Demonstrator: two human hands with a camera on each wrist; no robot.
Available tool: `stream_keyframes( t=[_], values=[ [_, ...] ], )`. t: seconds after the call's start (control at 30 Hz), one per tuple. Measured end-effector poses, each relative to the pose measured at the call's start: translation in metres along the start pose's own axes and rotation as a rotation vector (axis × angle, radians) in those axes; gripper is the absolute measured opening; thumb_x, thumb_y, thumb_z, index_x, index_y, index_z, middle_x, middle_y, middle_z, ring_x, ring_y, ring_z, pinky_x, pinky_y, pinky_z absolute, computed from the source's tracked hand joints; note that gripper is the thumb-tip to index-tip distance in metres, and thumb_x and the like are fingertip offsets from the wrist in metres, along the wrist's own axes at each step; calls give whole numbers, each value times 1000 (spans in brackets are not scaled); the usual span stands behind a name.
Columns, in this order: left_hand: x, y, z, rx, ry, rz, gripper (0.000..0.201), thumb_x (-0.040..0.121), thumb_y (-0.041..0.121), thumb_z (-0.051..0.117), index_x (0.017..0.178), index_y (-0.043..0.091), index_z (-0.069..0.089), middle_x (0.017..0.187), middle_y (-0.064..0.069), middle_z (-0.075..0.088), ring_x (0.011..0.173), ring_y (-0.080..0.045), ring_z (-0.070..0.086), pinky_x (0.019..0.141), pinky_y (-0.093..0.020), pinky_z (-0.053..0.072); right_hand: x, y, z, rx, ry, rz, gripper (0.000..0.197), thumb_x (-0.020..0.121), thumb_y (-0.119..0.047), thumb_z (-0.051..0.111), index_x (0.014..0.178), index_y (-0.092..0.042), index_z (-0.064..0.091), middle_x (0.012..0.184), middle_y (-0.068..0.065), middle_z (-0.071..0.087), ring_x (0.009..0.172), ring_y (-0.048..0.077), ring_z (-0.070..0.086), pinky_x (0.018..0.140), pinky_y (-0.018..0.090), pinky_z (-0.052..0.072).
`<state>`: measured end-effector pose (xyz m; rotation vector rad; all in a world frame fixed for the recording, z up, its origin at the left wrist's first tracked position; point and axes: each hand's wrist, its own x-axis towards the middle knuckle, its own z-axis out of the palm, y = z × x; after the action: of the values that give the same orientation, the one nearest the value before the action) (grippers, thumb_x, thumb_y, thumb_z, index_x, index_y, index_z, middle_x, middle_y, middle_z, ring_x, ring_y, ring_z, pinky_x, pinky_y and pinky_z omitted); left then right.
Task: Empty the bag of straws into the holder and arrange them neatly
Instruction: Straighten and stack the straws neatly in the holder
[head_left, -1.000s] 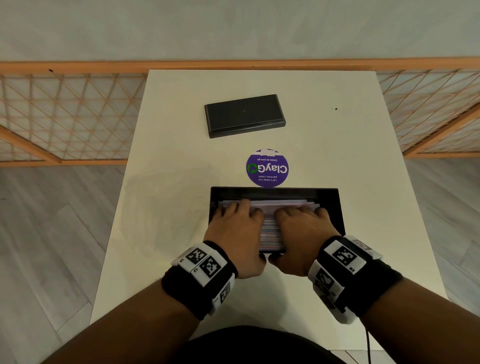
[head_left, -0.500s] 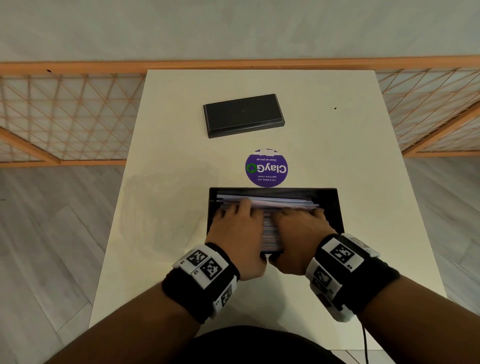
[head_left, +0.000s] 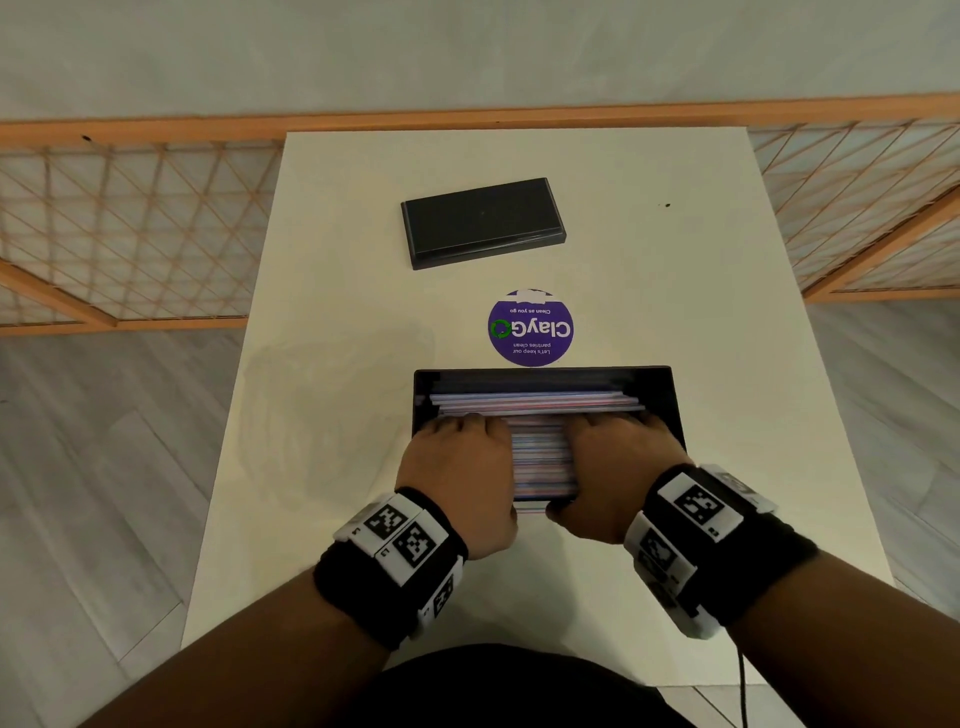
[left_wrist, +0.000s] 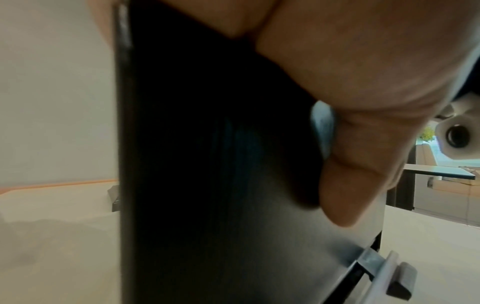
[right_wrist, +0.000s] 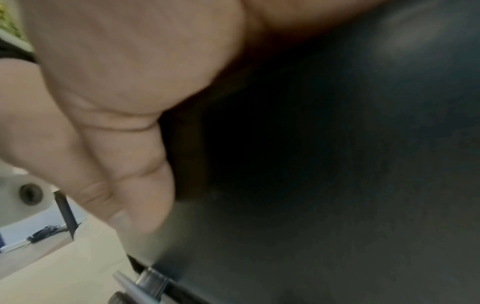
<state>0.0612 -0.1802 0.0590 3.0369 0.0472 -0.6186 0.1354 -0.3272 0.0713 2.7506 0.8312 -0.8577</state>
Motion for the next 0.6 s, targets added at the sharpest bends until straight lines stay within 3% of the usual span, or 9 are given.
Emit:
stream_keyframes(
  t=[0.07, 0.13, 0.2, 0.3, 0.37, 0.47, 0.6],
  values=[
    [-1, -1, 0, -7, 4, -4, 62, 79, 47, 62, 130, 15, 45, 127, -6, 57, 114, -26, 57, 104, -38, 43, -2, -3, 0, -11, 3, 6, 86, 69, -57, 61, 141, -18, 35, 134, 2, 54, 126, 27, 51, 117, 46, 26],
    [-1, 0, 2, -27, 18, 8, 65, 78, 47, 63, 132, 16, 43, 130, -5, 53, 119, -26, 54, 107, -39, 41, -4, -8, -2, -21, 19, -34, 75, 71, -47, 60, 136, -16, 39, 132, 5, 55, 124, 28, 51, 115, 47, 29],
    [-1, 5, 3, -64, 31, 51, 68, 77, 46, 64, 134, 18, 39, 132, -3, 52, 121, -26, 53, 109, -41, 39, -4, -17, -2, 0, 7, -126, 66, 73, -36, 62, 133, -15, 44, 131, 6, 56, 121, 27, 52, 112, 42, 34],
    [-2, 8, 4, -88, 20, 92, 72, 77, 43, 62, 141, 18, 39, 135, -3, 56, 125, -25, 53, 112, -42, 36, -2, -25, -1, 62, -39, -234, 69, 74, -26, 66, 138, -14, 43, 137, 6, 51, 125, 26, 48, 111, 35, 34],
    [-4, 6, 5, -64, 23, 62, 65, 79, 46, 59, 136, 17, 47, 132, -5, 59, 124, -26, 55, 112, -42, 37, -3, -18, 2, 73, -26, -225, 61, 72, -26, 65, 129, -17, 48, 132, 4, 54, 121, 25, 52, 107, 35, 39],
    [-7, 3, 5, -20, 6, 11, 58, 82, 51, 58, 126, 15, 52, 124, -6, 61, 115, -26, 57, 108, -40, 41, -14, 0, 2, 51, 43, -71, 43, 70, -39, 59, 109, -23, 51, 115, -1, 62, 109, 25, 59, 100, 35, 43],
    [-5, 4, 3, -40, -3, 32, 59, 82, 51, 60, 128, 17, 49, 128, -6, 50, 114, -26, 55, 104, -41, 43, -16, -1, 2, 25, 19, -36, 54, 67, -40, 59, 117, -24, 49, 121, -3, 57, 117, 26, 53, 106, 41, 36]
  ],
)
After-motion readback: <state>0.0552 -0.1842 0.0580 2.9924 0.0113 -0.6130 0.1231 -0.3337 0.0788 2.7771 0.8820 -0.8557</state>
